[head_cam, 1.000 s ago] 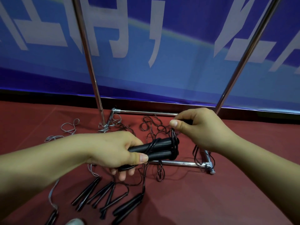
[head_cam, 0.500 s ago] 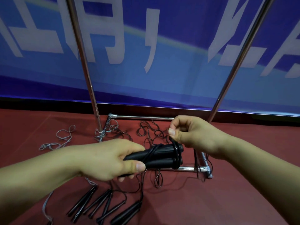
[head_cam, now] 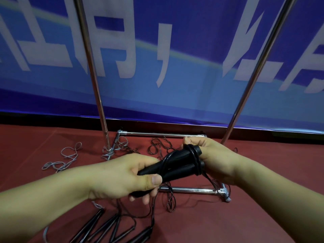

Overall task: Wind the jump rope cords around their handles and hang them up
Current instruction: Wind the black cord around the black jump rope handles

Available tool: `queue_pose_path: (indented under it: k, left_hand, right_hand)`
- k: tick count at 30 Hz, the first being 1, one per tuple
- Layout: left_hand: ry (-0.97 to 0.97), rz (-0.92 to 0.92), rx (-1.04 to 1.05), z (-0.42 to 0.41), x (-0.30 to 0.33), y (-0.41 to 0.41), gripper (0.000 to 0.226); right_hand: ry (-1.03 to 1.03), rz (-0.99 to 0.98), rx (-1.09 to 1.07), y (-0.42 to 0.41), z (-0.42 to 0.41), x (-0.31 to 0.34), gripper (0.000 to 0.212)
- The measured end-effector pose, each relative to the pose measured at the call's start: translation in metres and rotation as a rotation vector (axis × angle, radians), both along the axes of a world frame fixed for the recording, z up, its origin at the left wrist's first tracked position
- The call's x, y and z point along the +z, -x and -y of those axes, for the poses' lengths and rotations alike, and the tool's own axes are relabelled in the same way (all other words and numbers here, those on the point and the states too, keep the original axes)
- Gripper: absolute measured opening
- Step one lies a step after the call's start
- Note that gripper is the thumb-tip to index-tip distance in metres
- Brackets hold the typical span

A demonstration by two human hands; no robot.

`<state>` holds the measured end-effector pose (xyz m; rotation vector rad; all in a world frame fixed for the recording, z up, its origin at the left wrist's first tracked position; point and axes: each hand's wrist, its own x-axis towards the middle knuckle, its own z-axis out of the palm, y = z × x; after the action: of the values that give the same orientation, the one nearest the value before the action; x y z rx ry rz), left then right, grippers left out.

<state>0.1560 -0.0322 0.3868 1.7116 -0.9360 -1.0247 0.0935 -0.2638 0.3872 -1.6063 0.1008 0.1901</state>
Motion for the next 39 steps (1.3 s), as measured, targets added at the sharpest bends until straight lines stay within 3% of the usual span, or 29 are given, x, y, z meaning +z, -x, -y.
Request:
queue_pose_path:
  k: [4,8,10,16,20,26,31,36,39]
  left_hand:
    - [0.041,-0.059,0.076,0.004,0.001,0.002,0.02]
    - [0.07,-0.168,0.223,0.011,0.003,0.01,0.03]
    - [0.103,-0.218,0.328,0.015,0.003,0.011,0.036]
    - [0.148,-0.232,0.632,0.021,-0.007,0.0,0.024]
    - [0.091,-0.123,0.73,0.02,-0.014,-0.01,0.019]
    - [-0.024,-0.035,0.78,0.017,-0.021,-0.019,0.016]
    - [-0.088,0.035,0.808,0.014,-0.028,-0.024,0.018]
    - [-0.157,0.128,0.797,0.008,-0.036,-0.03,0.017]
    - [-0.214,0.2,0.769,0.004,-0.042,-0.036,0.017]
  right_hand:
    - [-0.043,-0.003,-0.046,-0.002,-0.002,-0.004,0.051]
    - [-0.015,-0.011,-0.047,-0.006,0.002,-0.009,0.028]
    - [0.029,-0.037,-0.062,-0.006,0.002,-0.01,0.028]
    - [0.5,-0.004,-0.038,-0.007,-0.01,-0.011,0.039]
    - [0.767,-0.017,0.05,-0.005,-0.01,-0.008,0.03]
    - [0.813,-0.035,0.07,-0.007,-0.012,-0.007,0.02]
    - [0.919,-0.093,0.042,-0.009,-0.011,-0.003,0.033]
    - [0.955,-0.068,0.102,-0.007,-0.01,-0.001,0.02]
    - [0.942,-0.09,0.083,-0.005,-0.008,0.001,0.024]
